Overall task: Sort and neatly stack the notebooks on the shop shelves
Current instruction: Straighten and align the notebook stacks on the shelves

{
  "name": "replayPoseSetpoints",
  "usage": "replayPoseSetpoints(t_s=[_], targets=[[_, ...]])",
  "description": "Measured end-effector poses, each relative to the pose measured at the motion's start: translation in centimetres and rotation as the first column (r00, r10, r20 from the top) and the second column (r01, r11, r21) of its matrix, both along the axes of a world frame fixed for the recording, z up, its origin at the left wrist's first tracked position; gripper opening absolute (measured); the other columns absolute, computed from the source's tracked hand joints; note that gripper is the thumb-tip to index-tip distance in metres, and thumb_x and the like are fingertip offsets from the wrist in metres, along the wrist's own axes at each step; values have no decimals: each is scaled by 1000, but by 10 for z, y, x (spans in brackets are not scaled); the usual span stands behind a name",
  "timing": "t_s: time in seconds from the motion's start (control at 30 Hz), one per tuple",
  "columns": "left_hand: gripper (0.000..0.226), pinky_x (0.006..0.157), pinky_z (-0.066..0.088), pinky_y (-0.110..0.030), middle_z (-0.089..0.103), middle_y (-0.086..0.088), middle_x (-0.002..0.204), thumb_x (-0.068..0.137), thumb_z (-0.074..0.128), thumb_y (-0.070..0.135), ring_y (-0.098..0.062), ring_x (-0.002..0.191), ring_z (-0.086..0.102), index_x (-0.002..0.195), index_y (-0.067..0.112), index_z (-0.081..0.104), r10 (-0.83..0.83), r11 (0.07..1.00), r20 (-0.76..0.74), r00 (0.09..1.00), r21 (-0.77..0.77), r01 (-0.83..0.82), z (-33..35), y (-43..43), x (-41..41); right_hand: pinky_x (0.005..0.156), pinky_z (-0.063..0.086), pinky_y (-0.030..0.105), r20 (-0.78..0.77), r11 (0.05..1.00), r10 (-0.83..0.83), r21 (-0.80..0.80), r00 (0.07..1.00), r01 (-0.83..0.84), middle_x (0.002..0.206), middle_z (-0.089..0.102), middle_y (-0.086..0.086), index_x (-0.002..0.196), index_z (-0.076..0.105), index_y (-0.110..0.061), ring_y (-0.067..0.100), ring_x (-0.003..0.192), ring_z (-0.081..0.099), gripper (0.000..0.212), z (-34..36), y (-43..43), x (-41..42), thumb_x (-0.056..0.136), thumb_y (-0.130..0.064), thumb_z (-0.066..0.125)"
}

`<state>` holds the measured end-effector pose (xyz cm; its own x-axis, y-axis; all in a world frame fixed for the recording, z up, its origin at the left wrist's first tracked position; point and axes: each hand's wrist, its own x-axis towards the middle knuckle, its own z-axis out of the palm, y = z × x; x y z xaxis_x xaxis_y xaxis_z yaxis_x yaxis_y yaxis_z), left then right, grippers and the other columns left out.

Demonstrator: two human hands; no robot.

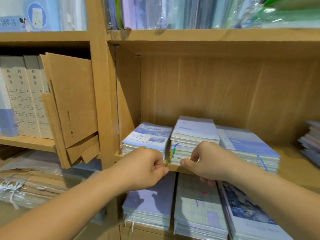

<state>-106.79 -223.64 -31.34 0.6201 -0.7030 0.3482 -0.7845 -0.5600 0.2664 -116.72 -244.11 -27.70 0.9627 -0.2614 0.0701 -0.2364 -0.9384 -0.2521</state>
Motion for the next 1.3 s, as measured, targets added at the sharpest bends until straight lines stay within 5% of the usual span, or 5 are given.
replayPoseSetpoints(t_s=[0.4, 0.57, 0.8, 1.2, 1.3], targets=[[18, 60, 45, -23, 69, 10, 75, 89, 71, 38, 0, 63, 57, 80, 24, 66, -446, 886, -97, 890, -191, 423, 27, -281, -132, 51, 43, 27, 234, 936, -274, -159, 933, 314, 49, 60, 3, 62, 62, -14, 14, 48, 59, 57, 43, -223, -187, 92, -62, 57], [24, 54, 52, -27, 70, 1, 69, 94, 67, 38, -4, 54, 61, 80, 19, 69, -450, 887, -179, 875, -204, 415, 40, -381, -142, 66, 45, 33, 479, 805, -345, -293, 808, 517, 90, 57, -6, 100, 71, -27, 19, 89, 61, 32, 55, -328, -248, 99, -53, 51], [54, 49, 43, -23, 62, -14, 61, 104, 51, 46, -21, 50, 53, 74, 3, 65, -390, 912, -507, 768, -325, 249, 57, -482, -144, 110, 42, 36, 165, 904, -351, -197, 922, 379, 150, 50, -8, 152, 46, -31, 16, 139, 42, 64, 41, -403, -257, 95, -56, 62], [62, 44, 32, -21, 41, 10, 38, 81, 67, 70, -10, 42, 44, 51, 20, 48, -235, 964, -389, 891, -210, 162, 69, -520, -141, 89, 46, 32, 432, 898, -253, -229, 866, 376, 109, 59, -17, 131, 64, -40, 10, 106, 47, 37, 14, -419, -249, 98, -54, 56], [47, 35, 31, -11, 49, 10, 54, 79, 77, 63, -1, 40, 47, 69, 21, 56, -315, 941, -552, 772, -287, 178, 71, -522, -149, 88, 46, 34, 469, 928, -184, -206, 864, 310, 102, 64, -18, 124, 72, -36, 10, 98, 51, 31, 15, -420, -254, 98, -46, 58]])
